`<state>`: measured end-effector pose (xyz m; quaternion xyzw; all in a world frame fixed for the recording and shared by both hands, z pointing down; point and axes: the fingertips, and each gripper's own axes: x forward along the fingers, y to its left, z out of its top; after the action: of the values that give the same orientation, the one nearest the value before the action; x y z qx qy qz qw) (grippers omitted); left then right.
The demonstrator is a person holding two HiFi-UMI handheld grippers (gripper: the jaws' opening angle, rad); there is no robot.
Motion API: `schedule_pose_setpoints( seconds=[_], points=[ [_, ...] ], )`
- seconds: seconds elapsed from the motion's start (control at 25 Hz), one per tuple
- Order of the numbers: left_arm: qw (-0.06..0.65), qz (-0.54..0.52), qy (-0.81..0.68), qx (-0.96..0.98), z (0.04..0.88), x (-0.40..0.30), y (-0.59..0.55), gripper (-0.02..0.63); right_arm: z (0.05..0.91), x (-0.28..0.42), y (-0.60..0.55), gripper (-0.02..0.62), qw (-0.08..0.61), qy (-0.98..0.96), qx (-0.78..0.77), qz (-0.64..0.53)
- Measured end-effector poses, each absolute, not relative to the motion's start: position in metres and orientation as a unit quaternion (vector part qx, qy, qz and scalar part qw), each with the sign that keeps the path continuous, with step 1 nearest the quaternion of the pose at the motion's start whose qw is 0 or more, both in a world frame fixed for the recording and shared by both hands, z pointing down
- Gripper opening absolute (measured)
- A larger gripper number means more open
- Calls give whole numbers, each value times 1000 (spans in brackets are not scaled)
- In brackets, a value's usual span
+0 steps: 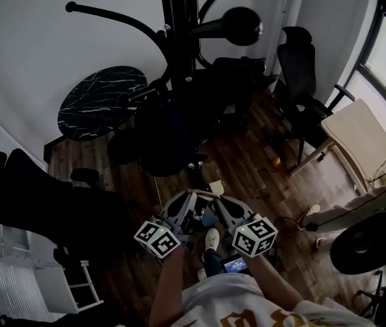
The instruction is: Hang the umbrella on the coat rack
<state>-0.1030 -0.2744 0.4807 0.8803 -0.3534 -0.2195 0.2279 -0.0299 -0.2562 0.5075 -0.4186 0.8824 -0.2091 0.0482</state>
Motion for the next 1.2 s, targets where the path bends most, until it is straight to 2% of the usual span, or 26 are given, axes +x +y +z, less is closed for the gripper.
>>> schedule_pose_setpoints(
  seconds=[1.2],
  points=[
    [250, -182, -351, 884, 513, -97, -301, 18, 538, -26, -286, 12, 25, 864, -438, -246]
  ],
)
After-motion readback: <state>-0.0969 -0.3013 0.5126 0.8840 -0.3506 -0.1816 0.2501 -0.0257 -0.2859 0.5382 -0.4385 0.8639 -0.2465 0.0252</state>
